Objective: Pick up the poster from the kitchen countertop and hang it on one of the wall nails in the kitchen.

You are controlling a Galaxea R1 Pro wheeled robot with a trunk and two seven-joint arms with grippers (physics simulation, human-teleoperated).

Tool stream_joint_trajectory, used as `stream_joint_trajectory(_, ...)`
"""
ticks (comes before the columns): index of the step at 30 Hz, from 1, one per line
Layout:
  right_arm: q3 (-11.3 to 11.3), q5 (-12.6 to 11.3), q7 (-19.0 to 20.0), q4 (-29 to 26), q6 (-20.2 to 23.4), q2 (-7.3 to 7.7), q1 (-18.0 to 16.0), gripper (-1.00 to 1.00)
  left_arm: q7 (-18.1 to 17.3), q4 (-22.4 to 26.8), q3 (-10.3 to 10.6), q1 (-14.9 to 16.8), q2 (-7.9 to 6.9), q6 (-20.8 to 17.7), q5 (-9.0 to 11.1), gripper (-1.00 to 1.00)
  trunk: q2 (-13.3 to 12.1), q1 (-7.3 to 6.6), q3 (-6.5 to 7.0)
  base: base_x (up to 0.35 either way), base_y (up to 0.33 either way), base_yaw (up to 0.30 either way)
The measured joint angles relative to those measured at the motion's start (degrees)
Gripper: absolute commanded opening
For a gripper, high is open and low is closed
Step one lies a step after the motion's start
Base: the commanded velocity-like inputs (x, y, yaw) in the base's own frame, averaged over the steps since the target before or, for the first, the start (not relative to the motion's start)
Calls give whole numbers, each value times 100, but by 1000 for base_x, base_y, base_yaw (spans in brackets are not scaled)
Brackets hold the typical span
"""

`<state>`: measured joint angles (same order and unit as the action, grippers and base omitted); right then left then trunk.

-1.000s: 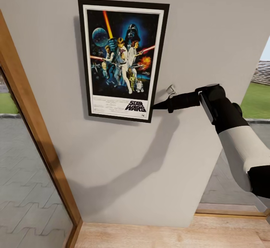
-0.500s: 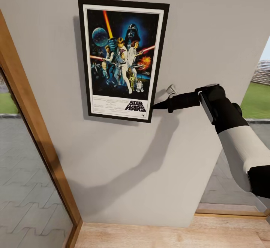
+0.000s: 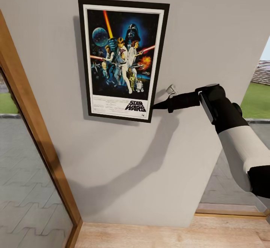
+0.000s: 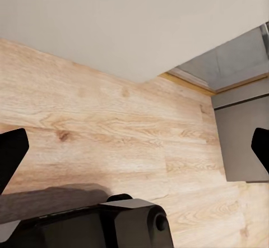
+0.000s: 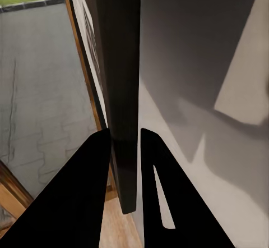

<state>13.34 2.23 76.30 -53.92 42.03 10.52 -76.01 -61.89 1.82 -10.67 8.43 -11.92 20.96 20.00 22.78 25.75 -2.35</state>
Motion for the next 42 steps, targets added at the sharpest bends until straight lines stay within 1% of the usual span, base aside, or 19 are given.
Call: stream_joint_trajectory(42,-10,10,-18,1,-8,25,4,-100,0,1,0,-4,3,1,0,100,0,0,0,0,0,0)
